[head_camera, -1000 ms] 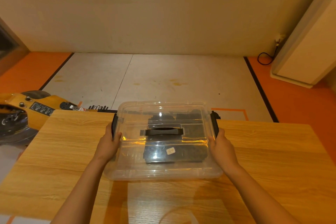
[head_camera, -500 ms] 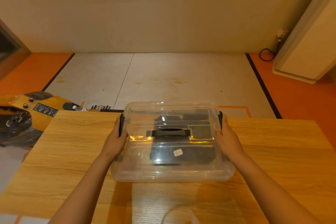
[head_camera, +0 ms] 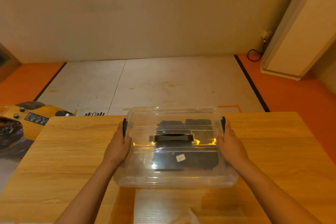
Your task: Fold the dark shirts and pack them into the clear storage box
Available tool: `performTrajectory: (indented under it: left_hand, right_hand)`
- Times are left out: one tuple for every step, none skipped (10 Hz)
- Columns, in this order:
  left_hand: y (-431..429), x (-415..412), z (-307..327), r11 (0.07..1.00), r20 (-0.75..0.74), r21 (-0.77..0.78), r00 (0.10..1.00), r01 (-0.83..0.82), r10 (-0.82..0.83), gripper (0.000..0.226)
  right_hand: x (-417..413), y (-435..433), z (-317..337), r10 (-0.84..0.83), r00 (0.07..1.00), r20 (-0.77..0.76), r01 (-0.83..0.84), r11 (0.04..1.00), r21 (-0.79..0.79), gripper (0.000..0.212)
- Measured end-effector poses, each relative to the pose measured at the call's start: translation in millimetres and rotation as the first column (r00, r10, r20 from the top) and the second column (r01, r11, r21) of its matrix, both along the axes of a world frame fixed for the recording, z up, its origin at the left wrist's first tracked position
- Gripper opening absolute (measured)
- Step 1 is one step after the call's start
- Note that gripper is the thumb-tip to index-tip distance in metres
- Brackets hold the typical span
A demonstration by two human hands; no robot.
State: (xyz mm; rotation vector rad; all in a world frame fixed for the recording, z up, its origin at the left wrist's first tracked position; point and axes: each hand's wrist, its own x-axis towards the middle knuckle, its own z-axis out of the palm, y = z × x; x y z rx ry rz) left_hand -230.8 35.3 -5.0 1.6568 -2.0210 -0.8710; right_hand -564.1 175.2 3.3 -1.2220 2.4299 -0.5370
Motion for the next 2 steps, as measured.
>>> performTrajectory:
  left_hand:
    - [10,-7,10,0.995,0.215,-0.055,0.973,-0.078,0.088,0.063]
    - [15,-27,28,0.981,0.226,-0.192,0.972,-0.028,0.072,0.066]
  right_hand:
    - [-4,0,9,0.036,0.998,-0.054,-0.033,0.998,0.045,0.066]
    - [-8,-7,33,0.119,0.979,-0.165,-0.118,0.993,0.014,0.055]
